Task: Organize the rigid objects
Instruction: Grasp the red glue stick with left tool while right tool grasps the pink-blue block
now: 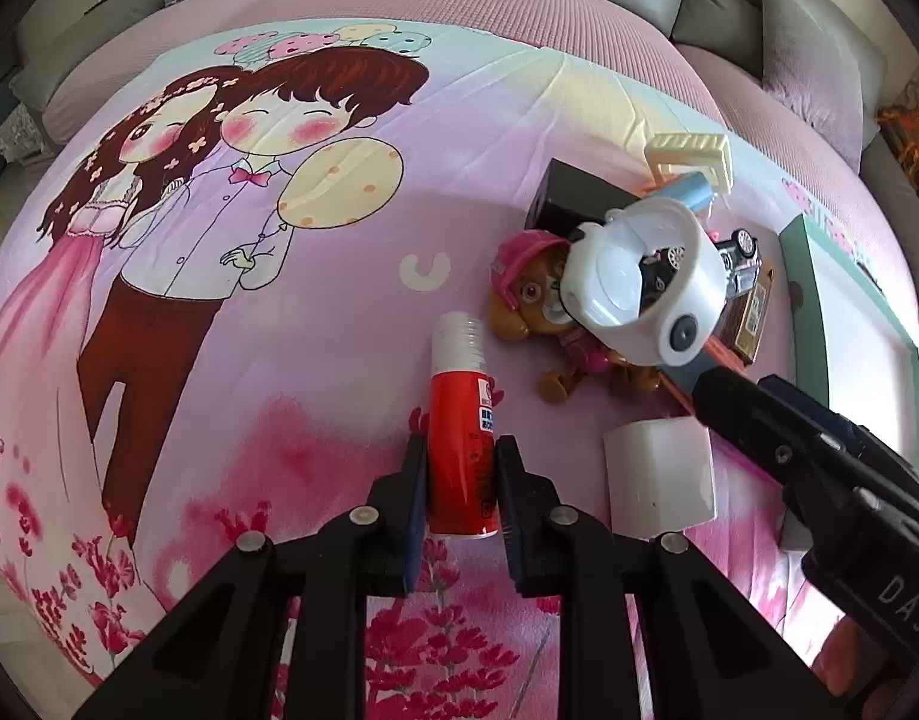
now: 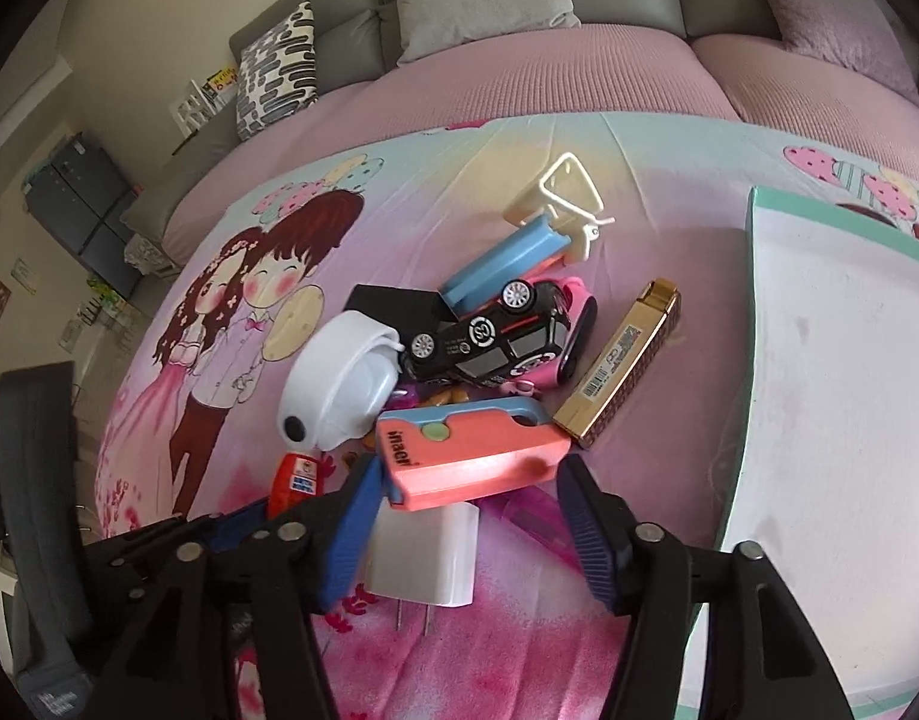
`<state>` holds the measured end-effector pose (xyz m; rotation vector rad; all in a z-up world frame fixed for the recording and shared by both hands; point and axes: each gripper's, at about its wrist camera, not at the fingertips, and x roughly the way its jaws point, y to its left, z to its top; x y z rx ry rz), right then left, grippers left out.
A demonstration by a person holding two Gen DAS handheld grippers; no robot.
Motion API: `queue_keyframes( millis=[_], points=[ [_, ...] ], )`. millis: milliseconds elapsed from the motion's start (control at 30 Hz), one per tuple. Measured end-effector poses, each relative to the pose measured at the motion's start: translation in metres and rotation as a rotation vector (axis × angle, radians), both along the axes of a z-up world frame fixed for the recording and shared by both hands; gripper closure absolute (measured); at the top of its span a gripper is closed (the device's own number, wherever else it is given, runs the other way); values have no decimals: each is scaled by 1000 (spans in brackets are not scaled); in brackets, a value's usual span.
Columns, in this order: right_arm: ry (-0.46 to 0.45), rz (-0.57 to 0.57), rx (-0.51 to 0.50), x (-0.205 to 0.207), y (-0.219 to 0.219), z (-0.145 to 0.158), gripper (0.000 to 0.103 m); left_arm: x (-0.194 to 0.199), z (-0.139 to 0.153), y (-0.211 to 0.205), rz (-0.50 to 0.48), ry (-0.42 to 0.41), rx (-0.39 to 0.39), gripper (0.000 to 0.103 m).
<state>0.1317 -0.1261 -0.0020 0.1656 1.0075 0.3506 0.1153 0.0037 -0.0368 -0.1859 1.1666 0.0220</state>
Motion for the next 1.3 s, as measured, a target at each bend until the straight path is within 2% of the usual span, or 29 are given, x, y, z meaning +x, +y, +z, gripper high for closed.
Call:
queue_keyframes(
  millis=[200,400,567,600,667,700,733,867,900,933,967,1033,1300],
  points=[
    [6,10,22,7,4,-8,31,9,-1,2,0,-12,-3,81],
    [-10,11,-1,11,12,-12,27,10,3,8,-20,3,24,81],
    [14,9,13,16,14,-20,27,22,3,17,-50,34,48,79],
    [12,8,14,16,14,-20,27,23,3,15,-55,38,47,77],
    [10,-4,34,15,11,-20,27,17,5,16,-75,46,34,67],
    [12,-8,42,16,11,-20,27,15,6,16,-84,45,20,58],
    [13,-10,45,16,10,-20,27,11,7,17,-88,43,10,56],
    [11,-8,41,16,12,-20,27,11,6,13,-86,35,24,57],
    [10,-10,44,16,11,-20,28,10,7,13,-85,32,35,64],
    [11,-12,50,15,9,-19,28,8,9,16,-80,28,55,79],
    [13,-11,54,15,8,-19,29,8,9,20,-67,26,59,78],
    [9,-7,45,14,9,-18,29,7,11,29,-51,8,12,78],
    [-19,-18,43,8,3,-7,29,6,16,35,-24,-15,18,79]
  ],
)
